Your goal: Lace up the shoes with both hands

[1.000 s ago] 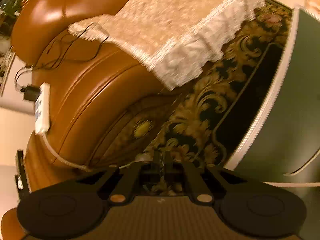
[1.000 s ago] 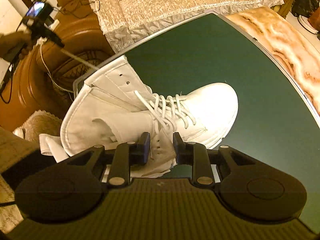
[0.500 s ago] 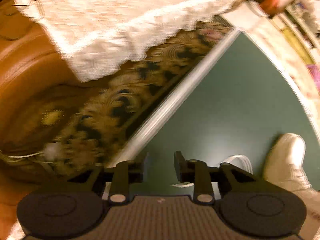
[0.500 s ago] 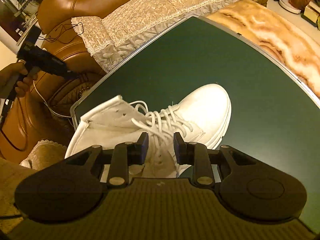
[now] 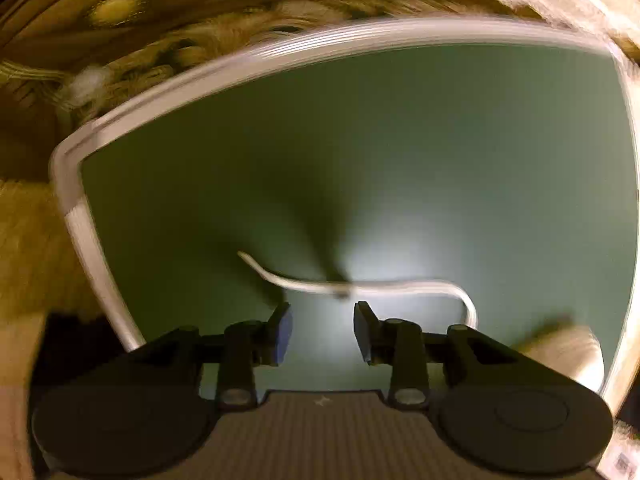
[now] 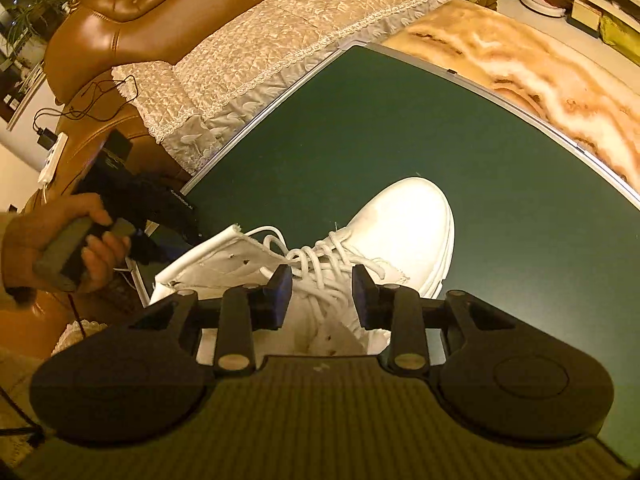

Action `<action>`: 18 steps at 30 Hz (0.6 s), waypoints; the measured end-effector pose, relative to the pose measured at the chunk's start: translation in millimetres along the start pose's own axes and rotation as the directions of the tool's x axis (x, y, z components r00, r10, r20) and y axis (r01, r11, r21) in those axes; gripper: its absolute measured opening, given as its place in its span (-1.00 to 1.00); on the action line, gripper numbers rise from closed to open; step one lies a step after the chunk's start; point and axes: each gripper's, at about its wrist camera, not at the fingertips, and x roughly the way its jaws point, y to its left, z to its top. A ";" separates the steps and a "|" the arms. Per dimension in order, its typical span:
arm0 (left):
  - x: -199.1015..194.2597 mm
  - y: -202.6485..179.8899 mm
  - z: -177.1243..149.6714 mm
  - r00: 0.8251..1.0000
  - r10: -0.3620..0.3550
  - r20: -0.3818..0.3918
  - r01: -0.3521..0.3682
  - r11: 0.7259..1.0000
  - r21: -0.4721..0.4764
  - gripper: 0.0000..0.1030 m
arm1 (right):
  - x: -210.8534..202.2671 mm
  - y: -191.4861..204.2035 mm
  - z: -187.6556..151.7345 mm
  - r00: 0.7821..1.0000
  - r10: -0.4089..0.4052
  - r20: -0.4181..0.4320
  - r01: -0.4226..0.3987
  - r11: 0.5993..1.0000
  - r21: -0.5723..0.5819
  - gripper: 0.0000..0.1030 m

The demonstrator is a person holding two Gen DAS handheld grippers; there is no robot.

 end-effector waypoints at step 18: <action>-11.1 -30.3 8.2 0.990 -0.010 0.143 -0.019 0.981 0.196 -1.00 | -3.5 -5.3 -8.4 0.999 0.003 0.041 -0.005 0.998 0.066 -0.26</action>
